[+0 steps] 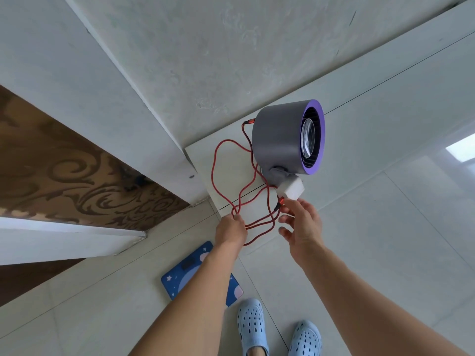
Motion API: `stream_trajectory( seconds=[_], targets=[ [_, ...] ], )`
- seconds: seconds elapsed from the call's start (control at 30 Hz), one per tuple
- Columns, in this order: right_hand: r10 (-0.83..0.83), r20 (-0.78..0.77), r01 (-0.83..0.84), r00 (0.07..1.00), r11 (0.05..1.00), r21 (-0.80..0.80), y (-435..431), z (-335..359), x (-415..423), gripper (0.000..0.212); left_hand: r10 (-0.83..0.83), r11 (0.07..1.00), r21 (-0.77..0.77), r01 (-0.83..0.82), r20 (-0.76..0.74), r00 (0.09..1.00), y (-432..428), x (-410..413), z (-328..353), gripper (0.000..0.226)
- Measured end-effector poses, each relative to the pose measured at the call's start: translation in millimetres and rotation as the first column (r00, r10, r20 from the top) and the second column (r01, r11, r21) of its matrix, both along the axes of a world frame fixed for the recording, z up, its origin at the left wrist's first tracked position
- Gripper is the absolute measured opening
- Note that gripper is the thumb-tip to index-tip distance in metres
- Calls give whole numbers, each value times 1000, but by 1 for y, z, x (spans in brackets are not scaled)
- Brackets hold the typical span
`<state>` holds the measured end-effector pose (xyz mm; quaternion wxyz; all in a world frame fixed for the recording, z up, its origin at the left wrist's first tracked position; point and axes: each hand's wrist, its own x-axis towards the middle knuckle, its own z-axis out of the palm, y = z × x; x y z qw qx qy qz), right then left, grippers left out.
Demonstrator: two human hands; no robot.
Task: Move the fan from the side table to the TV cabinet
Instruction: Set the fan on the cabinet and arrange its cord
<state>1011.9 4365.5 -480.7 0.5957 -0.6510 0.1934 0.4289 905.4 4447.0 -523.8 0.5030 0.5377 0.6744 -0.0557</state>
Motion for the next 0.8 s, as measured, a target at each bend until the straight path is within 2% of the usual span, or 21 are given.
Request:
stream_trajectory(
  seconds=[0.17, 0.27, 0.33, 0.43, 0.53, 0.6, 0.7, 0.8],
  targets=[
    [34, -94, -34, 995, 999, 5, 4, -11, 10, 41, -216, 970, 101, 220, -51, 975, 5, -7, -4, 39],
    [-9, -99, 6, 995, 1000, -31, 13, -14, 12, 43, -288, 947, 124, 295, -70, 955, 8, -10, -7, 40],
    [-30, -16, 29, 999, 994, -102, 14, -14, 9, 41, -342, 919, 163, 360, -127, 931, 9, -10, -8, 42],
    [60, 264, -24, 963, 990, -138, 4, -11, -7, 38, -402, 864, 222, 453, -241, 884, 11, -8, -9, 44],
    [188, 543, -161, 819, 982, -97, -7, -9, -25, 33, -460, 837, 185, 514, -269, 846, 13, -3, -9, 43],
    [320, 647, -304, 692, 942, -140, -8, -10, -31, 36, -492, 828, 146, 542, -274, 826, 15, -1, -8, 41],
    [528, 704, -473, 475, 828, -301, -1, -16, -30, 47, -502, 833, 86, 546, -293, 813, 19, 0, -7, 37],
    [670, 696, -528, 261, 702, -478, 10, -25, -21, 52, -400, 909, 26, 416, -226, 888, 20, 2, -5, 39]
  ],
)
